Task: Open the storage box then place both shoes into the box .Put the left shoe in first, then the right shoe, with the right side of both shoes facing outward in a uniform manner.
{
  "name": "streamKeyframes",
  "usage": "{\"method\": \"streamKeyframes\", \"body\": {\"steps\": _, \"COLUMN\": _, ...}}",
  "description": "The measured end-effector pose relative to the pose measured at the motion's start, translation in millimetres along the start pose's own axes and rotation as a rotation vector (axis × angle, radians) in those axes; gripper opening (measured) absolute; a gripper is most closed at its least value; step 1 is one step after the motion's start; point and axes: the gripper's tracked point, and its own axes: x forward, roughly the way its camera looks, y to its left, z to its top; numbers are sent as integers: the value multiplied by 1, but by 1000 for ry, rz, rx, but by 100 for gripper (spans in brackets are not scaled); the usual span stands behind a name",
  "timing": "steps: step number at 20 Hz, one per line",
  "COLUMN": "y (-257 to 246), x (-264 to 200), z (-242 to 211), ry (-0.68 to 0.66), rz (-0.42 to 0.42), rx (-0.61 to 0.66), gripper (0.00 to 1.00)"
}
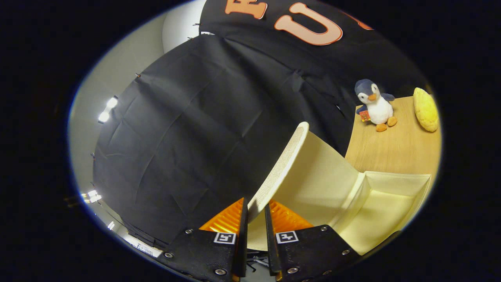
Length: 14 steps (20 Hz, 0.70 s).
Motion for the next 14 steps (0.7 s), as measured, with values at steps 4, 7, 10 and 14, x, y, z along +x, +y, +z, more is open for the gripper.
{"method": "streamKeyframes", "body": {"steps": 4, "y": 7, "x": 34, "z": -12, "ry": 42, "rz": -41, "rx": -71, "gripper": 35}}
{"method": "streamKeyframes", "body": {"steps": 7, "y": 1, "x": 30, "z": -19, "ry": 51, "rz": -79, "rx": -144, "gripper": 63}}
{"method": "streamKeyframes", "body": {"steps": 10, "y": -21, "x": 7, "z": -17, "ry": 44, "rz": -134, "rx": -186, "gripper": 75}}
{"method": "streamKeyframes", "body": {"steps": 14, "y": -51, "x": -45, "z": -2, "ry": -32, "rz": -202, "rx": -191, "gripper": 79}}
